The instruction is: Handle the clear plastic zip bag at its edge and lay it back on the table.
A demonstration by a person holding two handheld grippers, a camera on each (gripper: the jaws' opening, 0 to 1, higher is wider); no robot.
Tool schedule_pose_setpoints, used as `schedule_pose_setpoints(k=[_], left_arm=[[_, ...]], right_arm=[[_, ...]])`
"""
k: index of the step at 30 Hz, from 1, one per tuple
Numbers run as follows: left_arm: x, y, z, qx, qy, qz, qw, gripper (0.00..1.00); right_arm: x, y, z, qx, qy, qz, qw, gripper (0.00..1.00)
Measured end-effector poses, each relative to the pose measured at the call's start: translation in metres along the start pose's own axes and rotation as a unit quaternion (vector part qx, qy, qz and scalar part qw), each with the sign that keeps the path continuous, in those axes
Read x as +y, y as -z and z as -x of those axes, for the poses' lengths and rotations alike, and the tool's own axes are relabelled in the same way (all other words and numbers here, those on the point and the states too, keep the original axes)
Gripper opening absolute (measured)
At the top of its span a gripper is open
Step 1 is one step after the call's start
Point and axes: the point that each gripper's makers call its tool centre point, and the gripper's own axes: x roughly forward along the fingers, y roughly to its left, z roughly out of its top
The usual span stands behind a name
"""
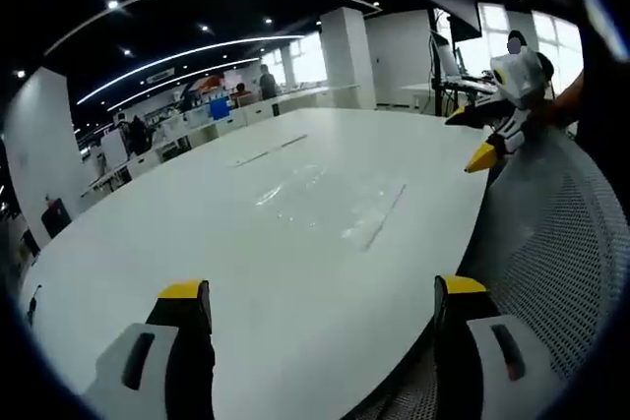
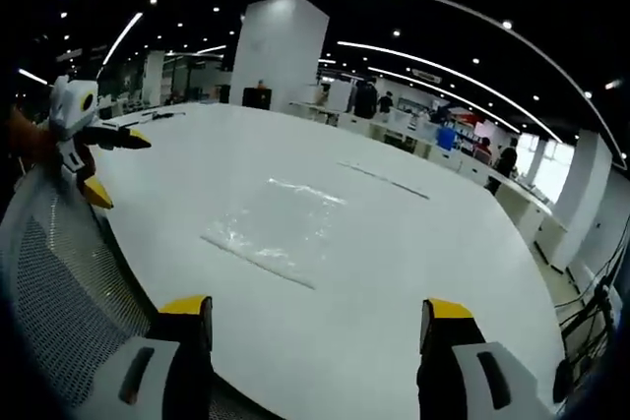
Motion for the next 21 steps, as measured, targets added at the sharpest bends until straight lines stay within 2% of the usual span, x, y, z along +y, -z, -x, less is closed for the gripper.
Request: schedule_pose_setpoints(k=[14, 21], left_arm=[[0.0038, -0.001, 0.0002, -0.005, -0.007, 0.004, 1.0, 0.94], [-0.0004, -0.008, 0.0007, -0.005, -0.007, 0.004, 1.0, 0.94]], right_arm=[[-0.0025, 0.0014, 0.0008, -0.003, 0.004, -0.007, 1.0, 0.89], [-0.0045, 0.003, 0.001, 0.003, 0.009, -0.003, 0.9999, 0.9]])
